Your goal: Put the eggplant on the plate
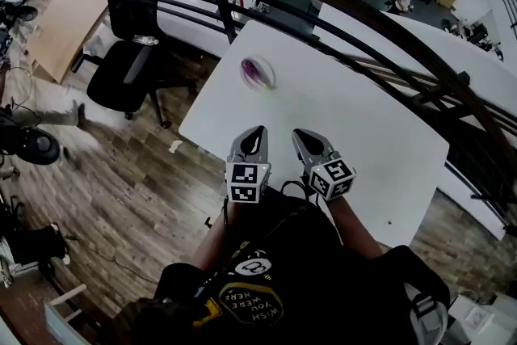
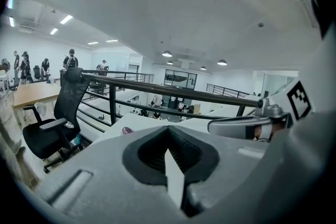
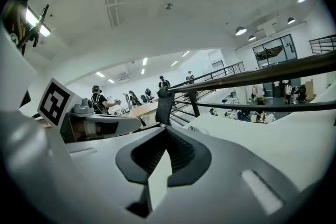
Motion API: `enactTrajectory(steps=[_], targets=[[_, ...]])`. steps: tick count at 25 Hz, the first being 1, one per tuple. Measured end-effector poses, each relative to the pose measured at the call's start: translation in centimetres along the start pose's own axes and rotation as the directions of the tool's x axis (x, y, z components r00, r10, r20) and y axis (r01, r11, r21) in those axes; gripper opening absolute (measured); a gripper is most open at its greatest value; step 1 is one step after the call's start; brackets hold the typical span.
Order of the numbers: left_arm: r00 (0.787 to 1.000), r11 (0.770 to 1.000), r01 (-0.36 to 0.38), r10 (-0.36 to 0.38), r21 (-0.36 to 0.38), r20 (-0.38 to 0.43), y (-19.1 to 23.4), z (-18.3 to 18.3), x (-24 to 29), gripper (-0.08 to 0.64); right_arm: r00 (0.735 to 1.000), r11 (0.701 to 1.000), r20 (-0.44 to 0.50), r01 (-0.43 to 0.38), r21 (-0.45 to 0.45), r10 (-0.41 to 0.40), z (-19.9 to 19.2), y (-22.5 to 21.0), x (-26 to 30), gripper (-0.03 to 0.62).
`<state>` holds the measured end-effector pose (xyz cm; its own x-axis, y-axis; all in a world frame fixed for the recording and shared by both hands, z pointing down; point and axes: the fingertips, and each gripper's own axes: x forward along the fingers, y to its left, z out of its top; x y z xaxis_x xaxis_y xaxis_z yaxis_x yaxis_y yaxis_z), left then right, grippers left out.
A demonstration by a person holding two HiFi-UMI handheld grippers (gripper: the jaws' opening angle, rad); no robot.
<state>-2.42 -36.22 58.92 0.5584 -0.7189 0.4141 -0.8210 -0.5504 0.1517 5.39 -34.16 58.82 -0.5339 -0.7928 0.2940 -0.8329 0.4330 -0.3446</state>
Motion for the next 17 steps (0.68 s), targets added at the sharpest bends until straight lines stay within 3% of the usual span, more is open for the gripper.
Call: enactTrajectory(steps=[10, 17], targets=[[1.000, 0.998, 0.025, -0.026, 0.063, 0.009, -3.7, 0.4, -0.6, 0.005, 1.000, 1.000, -0.016, 0.009, 0.015, -0.009, -0.9, -1.4, -4.3, 0.002], [1.000, 0.998, -0.003, 0.002, 0.060, 0.020, -3.4, 0.6, -2.1, 0.005, 0.999, 0.999, 0.002, -0.037, -0.004, 0.037, 0.2, 0.2, -4.2, 0.002]])
